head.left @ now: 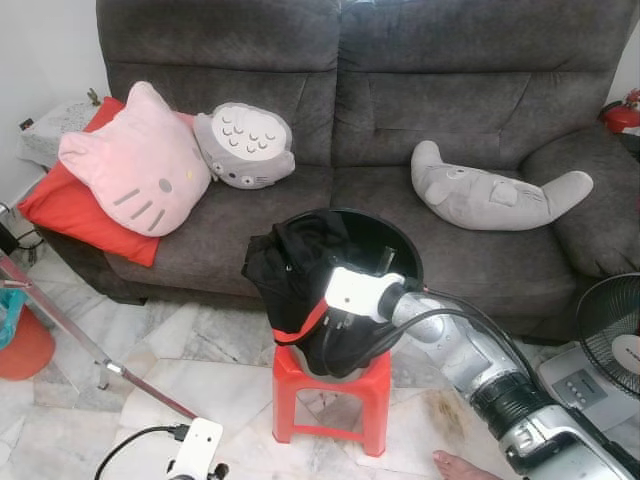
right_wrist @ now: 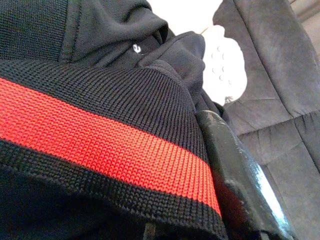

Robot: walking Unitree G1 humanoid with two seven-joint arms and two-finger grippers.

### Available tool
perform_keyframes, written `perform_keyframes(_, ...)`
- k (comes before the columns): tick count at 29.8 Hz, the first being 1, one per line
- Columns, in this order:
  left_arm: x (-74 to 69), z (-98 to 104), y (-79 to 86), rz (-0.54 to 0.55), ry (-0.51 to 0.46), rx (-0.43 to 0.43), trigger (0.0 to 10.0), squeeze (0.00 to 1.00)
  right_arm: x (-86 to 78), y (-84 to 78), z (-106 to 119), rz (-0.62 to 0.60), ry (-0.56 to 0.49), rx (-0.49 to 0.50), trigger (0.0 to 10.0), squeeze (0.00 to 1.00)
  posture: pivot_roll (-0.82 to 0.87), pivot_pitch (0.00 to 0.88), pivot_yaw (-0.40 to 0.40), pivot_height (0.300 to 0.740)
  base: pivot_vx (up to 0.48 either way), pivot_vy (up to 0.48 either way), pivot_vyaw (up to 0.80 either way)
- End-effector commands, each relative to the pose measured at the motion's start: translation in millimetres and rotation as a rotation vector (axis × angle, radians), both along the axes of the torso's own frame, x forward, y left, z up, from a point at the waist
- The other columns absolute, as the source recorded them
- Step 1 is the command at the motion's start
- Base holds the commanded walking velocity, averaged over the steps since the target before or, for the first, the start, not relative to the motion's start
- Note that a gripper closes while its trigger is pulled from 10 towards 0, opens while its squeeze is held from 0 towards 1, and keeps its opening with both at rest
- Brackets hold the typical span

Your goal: Hang hanger

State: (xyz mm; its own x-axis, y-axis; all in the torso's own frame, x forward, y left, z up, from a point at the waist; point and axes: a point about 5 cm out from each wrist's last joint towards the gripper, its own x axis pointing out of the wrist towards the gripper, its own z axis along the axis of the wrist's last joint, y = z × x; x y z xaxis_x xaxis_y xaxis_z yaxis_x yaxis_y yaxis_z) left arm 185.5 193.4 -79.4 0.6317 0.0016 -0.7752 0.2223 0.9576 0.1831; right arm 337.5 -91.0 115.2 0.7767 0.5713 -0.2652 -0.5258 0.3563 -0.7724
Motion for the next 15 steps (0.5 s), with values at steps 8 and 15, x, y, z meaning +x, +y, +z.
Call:
perform_keyframes(8,-2.3,-1,2.1,0.006,0.001,-0.001,10.0,0.0,8.1,-11.8,8,-0.11,-0.008,0.069,0.0,0.0,-0.05,0.0,0.038,0.74,0.0,0.0,0.0)
perform_keyframes(15,-3.8,-1,2.6,0.009,0.005,-0.001,10.0,0.0,22.0,-17.6,54,-0.231,-0.12,0.337,10.0,0.0,-0.05,0.0,0.037,0.74,0.0,0.0,0.0)
